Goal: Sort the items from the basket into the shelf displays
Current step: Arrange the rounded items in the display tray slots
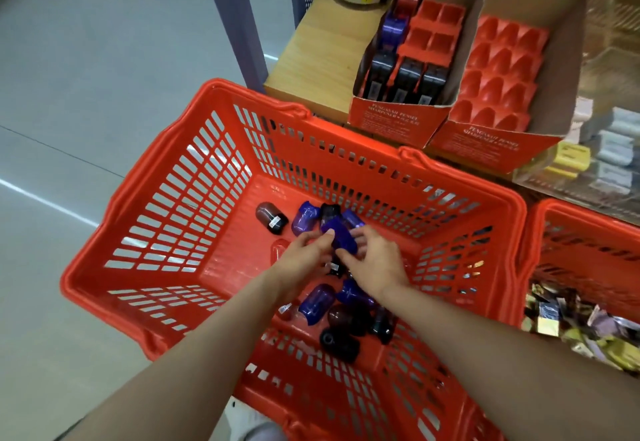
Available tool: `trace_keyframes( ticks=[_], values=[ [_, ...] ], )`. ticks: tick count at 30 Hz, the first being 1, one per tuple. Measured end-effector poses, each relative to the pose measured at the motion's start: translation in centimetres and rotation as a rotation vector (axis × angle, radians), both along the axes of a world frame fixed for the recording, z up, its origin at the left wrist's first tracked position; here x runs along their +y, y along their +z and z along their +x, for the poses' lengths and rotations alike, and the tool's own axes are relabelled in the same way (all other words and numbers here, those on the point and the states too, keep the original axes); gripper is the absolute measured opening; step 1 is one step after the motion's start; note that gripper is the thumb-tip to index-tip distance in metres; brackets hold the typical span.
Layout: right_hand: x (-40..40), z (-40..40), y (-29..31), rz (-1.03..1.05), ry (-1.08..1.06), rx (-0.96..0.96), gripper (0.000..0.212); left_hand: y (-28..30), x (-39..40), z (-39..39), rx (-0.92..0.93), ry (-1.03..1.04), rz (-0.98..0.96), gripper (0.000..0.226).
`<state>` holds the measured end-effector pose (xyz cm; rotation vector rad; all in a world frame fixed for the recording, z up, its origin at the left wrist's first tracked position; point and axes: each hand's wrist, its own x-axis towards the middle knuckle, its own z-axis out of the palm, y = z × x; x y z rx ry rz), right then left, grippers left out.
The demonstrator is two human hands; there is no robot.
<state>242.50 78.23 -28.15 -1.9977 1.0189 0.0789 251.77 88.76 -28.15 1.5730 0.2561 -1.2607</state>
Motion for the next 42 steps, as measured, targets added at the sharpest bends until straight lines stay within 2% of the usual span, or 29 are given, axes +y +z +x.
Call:
trace_keyframes(
  ticks=[2, 4, 6, 8, 10, 13, 15, 18, 22, 26, 29, 33, 36, 40, 42],
  values=[
    [1.6, -0.1, 1.0, 0.153, -0.021, -0.110, 0.031, 0.4, -0.7, -0.5, 0.074, 0.076, -0.061, 0.041],
    [2.2, -0.4, 1.5, 0.215, 0.027, -0.122, 0.034, 0.8, -1.1, -0.5, 0.046, 0.191, -0.067, 0.038],
    [1.4, -0.5, 1.3, 0.103, 0.091, -0.024, 0.037, 0.9, -1.0, 0.0, -0.007, 0.268, -0.027, 0.033],
    [0.0, -0.5, 0.8, -0.056, 0.030, 0.101, 0.037, 1.0, -0.5, 0.8, -0.014, 0.302, 0.007, 0.025],
    [-1.5, 0.0, 0.2, -0.131, -0.061, 0.175, 0.039, 1.1, 0.1, 1.8, -0.030, 0.253, 0.063, 0.018],
    [-2.4, 1.8, -1.4, -0.154, -0.074, 0.253, 0.047, 1.2, 1.3, 2.7, -0.040, 0.158, 0.096, 0.009],
    [-1.8, 2.9, -2.7, -0.157, -0.127, 0.279, 0.042, 0.9, 2.0, 3.1, -0.063, 0.132, 0.100, 0.019],
    [-0.9, 3.5, -3.7, -0.134, -0.280, 0.226, 0.027, 0.5, 2.2, 3.5, -0.246, 0.080, 0.156, 0.025],
    [-1.3, 2.5, -2.4, -0.028, -0.280, 0.037, 0.026, 0.9, 1.7, 4.0, -0.447, 0.074, 0.240, 0.022],
    [-2.6, 1.8, 1.4, 0.168, -0.234, -0.056, 0.020, 2.6, 1.1, 3.8, -0.545, 0.025, 0.249, 0.023],
    [-3.5, 2.0, 5.7, 0.247, -0.143, -0.084, 0.015, 5.2, 1.0, 3.1, -0.598, -0.040, 0.183, 0.026],
    [-3.8, 1.8, 13.3, 0.431, -0.040, -0.154, 0.024, 10.9, 1.4, 3.2, -0.624, -0.095, 0.025, 0.014],
    [-3.7, 1.0, 19.7, 0.435, 0.104, -0.182, 0.024, 16.2, 1.9, 3.6, -0.605, -0.187, -0.003, 0.012],
    [-2.9, -0.6, 26.9, 0.409, 0.202, -0.275, 0.021, 23.1, 2.5, 2.7, -0.435, -0.204, -0.203, 0.025],
    [-2.3, -1.4, 29.2, 0.399, 0.193, -0.324, 0.018, 25.7, 2.7, 1.9, -0.469, -0.215, -0.259, 0.043]
  ],
)
